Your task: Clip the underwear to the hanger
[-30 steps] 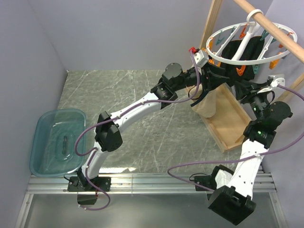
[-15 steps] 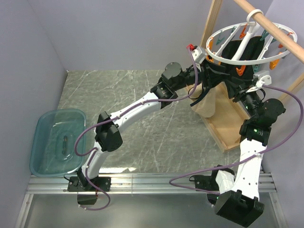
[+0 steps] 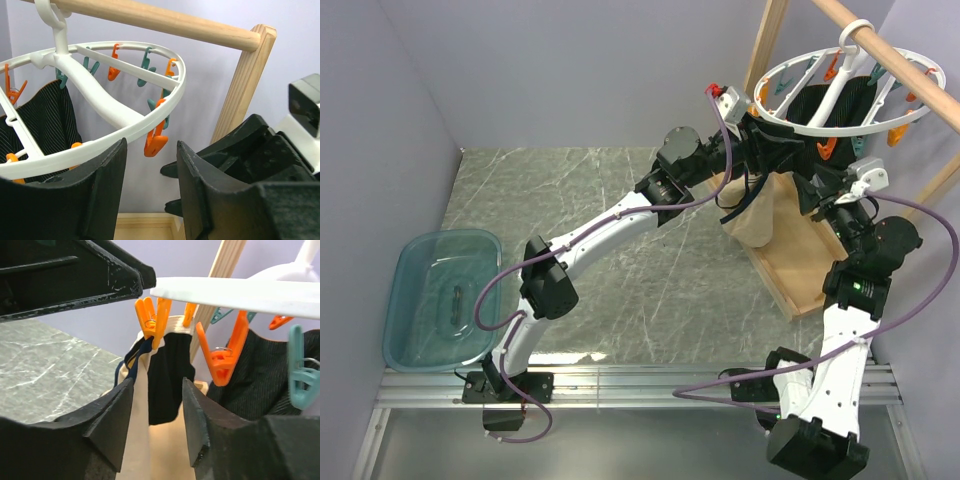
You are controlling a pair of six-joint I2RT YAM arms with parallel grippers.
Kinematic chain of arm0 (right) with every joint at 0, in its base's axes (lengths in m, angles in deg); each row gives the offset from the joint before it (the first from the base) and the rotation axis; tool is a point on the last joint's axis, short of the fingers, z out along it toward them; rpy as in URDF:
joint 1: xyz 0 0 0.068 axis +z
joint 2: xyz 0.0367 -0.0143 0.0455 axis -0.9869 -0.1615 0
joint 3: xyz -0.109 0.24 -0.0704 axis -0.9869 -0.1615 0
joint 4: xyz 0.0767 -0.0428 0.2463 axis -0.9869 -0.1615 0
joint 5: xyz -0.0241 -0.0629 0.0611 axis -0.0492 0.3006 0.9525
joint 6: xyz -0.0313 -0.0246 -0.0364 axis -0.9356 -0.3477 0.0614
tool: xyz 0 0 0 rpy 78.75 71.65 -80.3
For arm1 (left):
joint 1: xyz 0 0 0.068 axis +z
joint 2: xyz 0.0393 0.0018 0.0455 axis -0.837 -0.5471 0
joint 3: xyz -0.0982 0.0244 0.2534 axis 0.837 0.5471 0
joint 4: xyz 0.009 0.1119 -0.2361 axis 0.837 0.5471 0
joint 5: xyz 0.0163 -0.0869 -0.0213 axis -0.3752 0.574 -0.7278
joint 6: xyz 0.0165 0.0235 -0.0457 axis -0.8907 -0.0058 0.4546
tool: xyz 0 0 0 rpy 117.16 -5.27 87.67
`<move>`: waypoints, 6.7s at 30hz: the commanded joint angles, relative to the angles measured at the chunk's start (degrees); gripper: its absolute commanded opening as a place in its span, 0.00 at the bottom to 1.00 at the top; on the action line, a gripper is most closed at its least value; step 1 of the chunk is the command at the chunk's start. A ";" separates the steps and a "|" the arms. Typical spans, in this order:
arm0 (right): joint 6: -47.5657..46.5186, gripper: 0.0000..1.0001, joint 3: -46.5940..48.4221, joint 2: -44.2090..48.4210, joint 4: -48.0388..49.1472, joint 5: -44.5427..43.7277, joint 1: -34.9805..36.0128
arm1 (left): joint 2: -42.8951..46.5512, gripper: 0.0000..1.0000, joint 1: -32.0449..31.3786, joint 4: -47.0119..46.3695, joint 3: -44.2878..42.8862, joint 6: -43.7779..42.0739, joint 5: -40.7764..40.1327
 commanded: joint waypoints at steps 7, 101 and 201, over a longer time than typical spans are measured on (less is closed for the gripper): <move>-1.01 0.55 3.86 -3.54 2.23 0.87 -2.97 | 0.47 0.50 -0.15 -2.55 -0.53 1.39 1.14; 20.60 0.34 20.13 -9.17 -12.62 -11.79 2.47 | -3.75 0.03 -0.76 -7.21 -1.85 1.83 -2.46; 17.97 0.00 9.32 -5.31 -3.92 -13.28 8.54 | -4.02 0.40 -3.84 -14.24 3.60 -12.49 -3.34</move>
